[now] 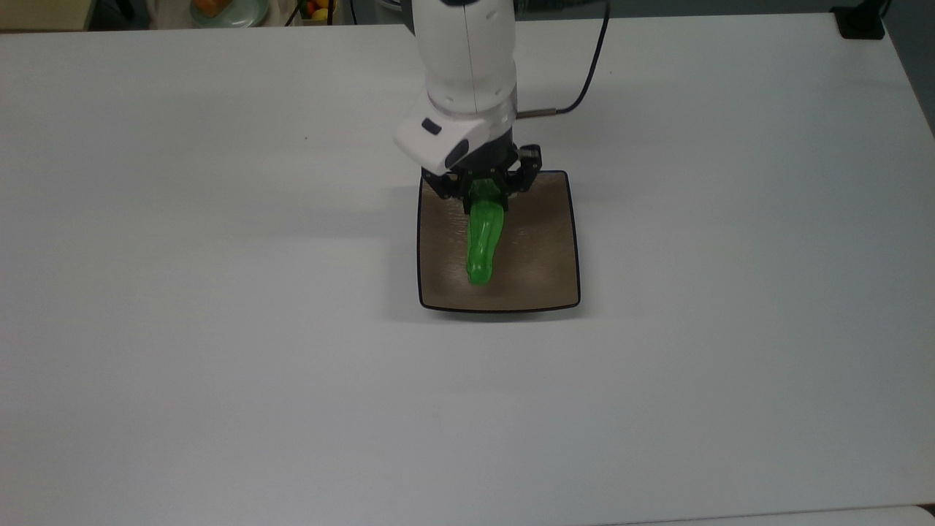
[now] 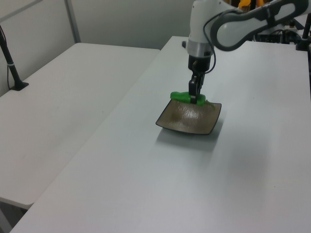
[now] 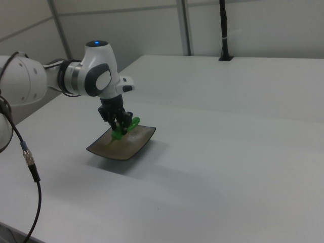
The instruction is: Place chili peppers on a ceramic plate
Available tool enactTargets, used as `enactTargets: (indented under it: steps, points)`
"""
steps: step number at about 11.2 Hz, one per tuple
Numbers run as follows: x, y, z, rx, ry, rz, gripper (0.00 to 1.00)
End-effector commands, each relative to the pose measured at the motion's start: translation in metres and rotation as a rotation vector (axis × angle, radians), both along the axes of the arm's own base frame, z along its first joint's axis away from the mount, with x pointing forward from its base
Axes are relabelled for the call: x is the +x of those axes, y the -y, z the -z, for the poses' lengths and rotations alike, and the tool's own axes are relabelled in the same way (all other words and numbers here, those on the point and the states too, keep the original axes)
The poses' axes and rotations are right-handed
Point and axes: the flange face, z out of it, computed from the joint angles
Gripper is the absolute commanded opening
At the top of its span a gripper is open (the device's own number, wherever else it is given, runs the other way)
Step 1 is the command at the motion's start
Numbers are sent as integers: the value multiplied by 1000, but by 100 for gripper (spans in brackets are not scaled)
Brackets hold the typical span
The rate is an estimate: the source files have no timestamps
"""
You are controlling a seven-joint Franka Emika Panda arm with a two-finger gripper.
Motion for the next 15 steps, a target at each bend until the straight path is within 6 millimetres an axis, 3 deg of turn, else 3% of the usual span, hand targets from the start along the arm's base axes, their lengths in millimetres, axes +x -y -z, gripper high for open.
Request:
enactTargets:
  steps: [1,3,5,8,10,11,12,15]
  points:
    - [0,-5,7,12,8,-12,100]
    - [0,-6,6,13,10,-13,100]
    - [-1,-5,-9,15,25,-15,100]
    - [-18,2,-68,13,39,24,100]
    - [-41,26,-141,15,25,99,100]
    - [-55,44,-167,12,12,121,100]
    - [-69,54,-183,7,-14,130,100]
    - [-96,84,-203,-11,-95,142,100]
